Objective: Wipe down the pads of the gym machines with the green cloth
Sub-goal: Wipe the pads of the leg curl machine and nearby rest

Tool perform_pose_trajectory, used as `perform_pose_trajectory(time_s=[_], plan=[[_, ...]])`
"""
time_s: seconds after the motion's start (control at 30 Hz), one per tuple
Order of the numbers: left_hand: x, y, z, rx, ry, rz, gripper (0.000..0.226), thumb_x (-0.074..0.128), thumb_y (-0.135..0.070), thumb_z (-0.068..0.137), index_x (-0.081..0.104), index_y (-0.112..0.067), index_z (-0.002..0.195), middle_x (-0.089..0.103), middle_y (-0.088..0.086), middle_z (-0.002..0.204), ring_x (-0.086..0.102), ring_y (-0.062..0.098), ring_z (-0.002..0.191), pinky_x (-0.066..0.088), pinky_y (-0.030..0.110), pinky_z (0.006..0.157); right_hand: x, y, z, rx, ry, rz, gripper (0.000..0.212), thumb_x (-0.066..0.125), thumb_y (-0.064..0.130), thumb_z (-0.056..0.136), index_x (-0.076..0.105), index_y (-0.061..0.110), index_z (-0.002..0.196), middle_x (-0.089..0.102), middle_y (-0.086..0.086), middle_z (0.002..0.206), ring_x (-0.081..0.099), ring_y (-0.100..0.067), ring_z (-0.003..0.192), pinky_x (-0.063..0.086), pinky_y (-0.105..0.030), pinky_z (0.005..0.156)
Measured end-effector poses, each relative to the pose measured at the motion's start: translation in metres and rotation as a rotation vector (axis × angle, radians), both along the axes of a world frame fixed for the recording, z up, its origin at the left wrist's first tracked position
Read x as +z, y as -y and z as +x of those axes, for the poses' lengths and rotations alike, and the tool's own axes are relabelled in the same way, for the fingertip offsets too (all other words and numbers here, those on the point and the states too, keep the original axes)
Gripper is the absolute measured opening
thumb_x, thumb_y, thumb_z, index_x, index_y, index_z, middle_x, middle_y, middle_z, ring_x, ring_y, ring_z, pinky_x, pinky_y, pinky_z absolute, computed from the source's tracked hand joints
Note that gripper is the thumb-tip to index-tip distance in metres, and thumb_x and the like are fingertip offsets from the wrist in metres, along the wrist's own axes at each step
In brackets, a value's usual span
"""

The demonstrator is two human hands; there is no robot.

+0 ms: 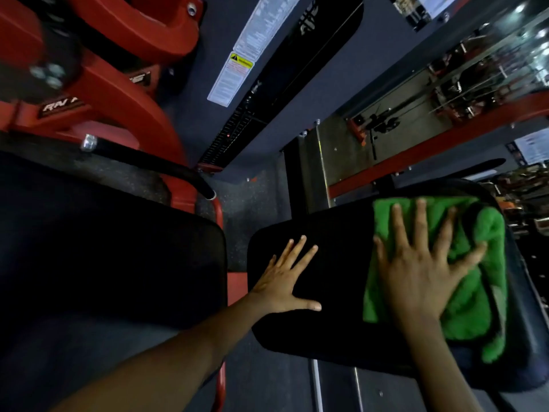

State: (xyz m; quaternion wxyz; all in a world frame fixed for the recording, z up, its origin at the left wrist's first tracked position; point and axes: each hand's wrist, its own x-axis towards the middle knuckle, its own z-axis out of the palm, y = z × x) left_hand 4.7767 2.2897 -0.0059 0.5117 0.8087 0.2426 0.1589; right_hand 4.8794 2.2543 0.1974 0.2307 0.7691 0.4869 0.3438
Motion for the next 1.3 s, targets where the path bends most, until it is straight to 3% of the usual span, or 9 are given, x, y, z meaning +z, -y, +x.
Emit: perform_pose_trajectory(time_s=[0.13,0.23,0.47,0.6,0.7,0.83,0.97,1.1,1.3], plan=[[-0.001,0.001,0.002,-0.011,-0.001,0.003,0.114,0.066,-0.069,0.069,-0.026,-0.052,0.134,-0.041,-0.020,0.145,-0.028,0.013,0.141,0.005,0.054,0.114,-0.043,-0.031,0.002,0.093,-0.020,-0.223,0.053,0.058,0.038,0.087,0.052,0.019,0.136,0.040,-0.009,0.148,0.035,-0.036,0.136,-0.020,-0.057,0.106],[-0.001,-0.002,0.000,-0.028,-0.008,0.017,0.115,0.067,-0.066,0.071,-0.027,-0.044,0.134,-0.042,-0.018,0.143,-0.032,0.012,0.139,-0.001,0.051,0.115,-0.068,-0.005,-0.009,0.166,-0.042,-0.338,0.056,0.038,0.041,0.084,0.057,0.019,0.133,0.044,-0.008,0.145,0.030,-0.030,0.134,-0.013,-0.058,0.111],[-0.012,0.004,0.002,0.070,0.060,-0.086,0.129,0.072,-0.064,0.068,-0.023,-0.023,0.145,-0.040,-0.007,0.145,-0.030,0.013,0.140,-0.013,0.030,0.115,-0.040,0.006,-0.009,0.083,-0.062,-0.094,0.058,0.044,0.042,0.084,0.049,0.021,0.138,0.038,-0.008,0.150,0.022,-0.032,0.137,-0.019,-0.057,0.107],[-0.015,0.006,0.002,0.083,0.068,-0.165,0.135,0.074,-0.065,0.064,-0.022,-0.014,0.146,-0.040,-0.002,0.144,-0.033,0.013,0.137,-0.012,0.027,0.116,-0.082,-0.030,-0.007,0.124,-0.056,-0.258,0.052,0.051,0.038,0.087,0.053,0.020,0.136,0.040,-0.009,0.149,0.027,-0.033,0.136,-0.015,-0.060,0.108],[-0.023,0.004,-0.005,0.078,0.033,-0.208,0.133,0.074,-0.061,0.068,-0.019,-0.009,0.147,-0.038,-0.001,0.143,-0.030,0.013,0.138,-0.009,0.027,0.117,-0.104,-0.015,-0.015,0.173,-0.071,-0.368,0.056,0.034,0.039,0.086,0.056,0.019,0.134,0.043,-0.008,0.147,0.027,-0.029,0.134,-0.013,-0.059,0.111],[-0.028,0.002,-0.007,0.057,0.035,-0.189,0.130,0.073,-0.060,0.071,-0.020,-0.012,0.147,-0.039,-0.002,0.143,-0.027,0.015,0.140,-0.011,0.025,0.114,-0.081,0.027,-0.019,0.203,-0.085,-0.337,0.057,0.033,0.039,0.085,0.054,0.020,0.135,0.042,-0.005,0.147,0.030,-0.029,0.133,-0.010,-0.058,0.112],[-0.034,0.006,-0.005,0.083,0.024,-0.194,0.131,0.070,-0.065,0.069,-0.022,-0.014,0.147,-0.039,-0.003,0.145,-0.029,0.014,0.141,-0.009,0.031,0.117,-0.065,-0.003,-0.009,0.175,-0.039,-0.190,0.056,0.043,0.039,0.086,0.046,0.022,0.139,0.038,-0.008,0.150,0.025,-0.032,0.137,-0.014,-0.061,0.108],[-0.036,0.008,-0.005,0.107,0.034,-0.219,0.129,0.071,-0.065,0.068,-0.019,-0.019,0.148,-0.036,-0.009,0.146,-0.028,0.011,0.141,-0.007,0.031,0.118,-0.105,-0.031,-0.008,0.202,-0.038,-0.318,0.054,0.065,0.037,0.084,0.054,0.020,0.134,0.043,-0.009,0.147,0.029,-0.031,0.135,-0.011,-0.060,0.109],[-0.048,0.004,-0.011,0.062,-0.002,-0.152,0.127,0.070,-0.064,0.071,-0.018,-0.015,0.149,-0.037,-0.008,0.148,-0.030,0.007,0.138,-0.007,0.034,0.118,-0.096,0.013,-0.017,0.248,-0.126,-0.374,0.062,0.019,0.049,0.095,0.057,0.018,0.132,0.046,-0.008,0.144,0.031,-0.029,0.132,-0.011,-0.057,0.113]])
